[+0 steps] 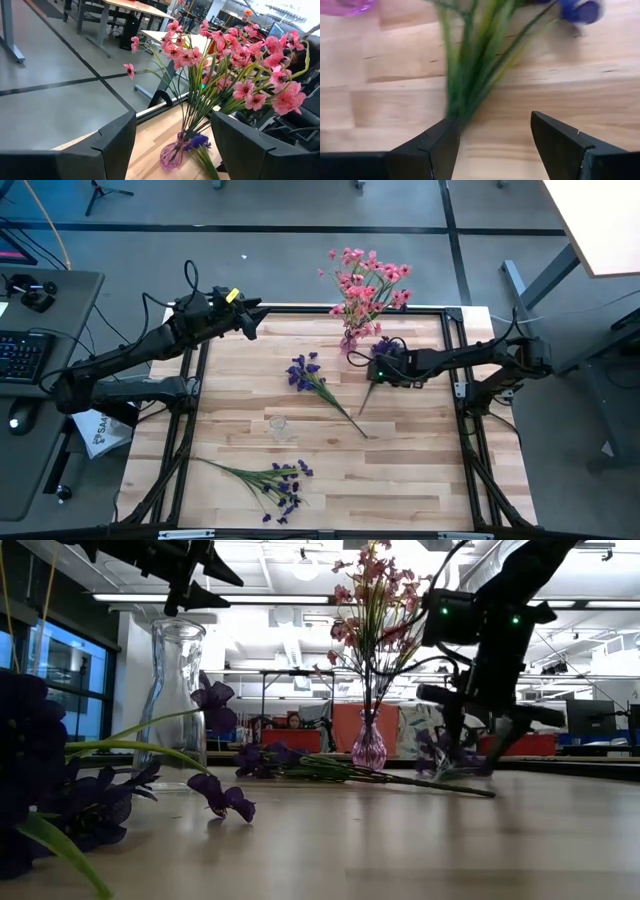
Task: Sort flowers into vase by color
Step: Put the right purple flowers into the transparent vase
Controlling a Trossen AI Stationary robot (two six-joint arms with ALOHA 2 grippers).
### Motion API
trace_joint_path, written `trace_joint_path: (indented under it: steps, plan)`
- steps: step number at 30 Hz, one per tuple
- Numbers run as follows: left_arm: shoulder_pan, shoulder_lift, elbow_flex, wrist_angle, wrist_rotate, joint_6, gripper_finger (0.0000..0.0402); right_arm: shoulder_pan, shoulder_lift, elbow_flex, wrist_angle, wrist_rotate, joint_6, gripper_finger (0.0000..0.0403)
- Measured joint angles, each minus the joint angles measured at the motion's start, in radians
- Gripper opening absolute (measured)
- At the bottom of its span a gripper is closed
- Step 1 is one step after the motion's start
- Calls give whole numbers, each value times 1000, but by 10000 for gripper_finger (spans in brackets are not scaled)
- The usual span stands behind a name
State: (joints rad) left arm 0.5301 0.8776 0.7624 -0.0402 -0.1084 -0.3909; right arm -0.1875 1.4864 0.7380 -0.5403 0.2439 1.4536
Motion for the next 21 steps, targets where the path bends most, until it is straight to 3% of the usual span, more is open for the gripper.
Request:
trace_joint_path:
  steps: [15,21]
  plan:
    - [0,0,0,-1,2,0,246,-36,101,1,207,-11,30,236]
    - [0,0,0,-1,14,31,246,-37,175,77,85,-11,3,234]
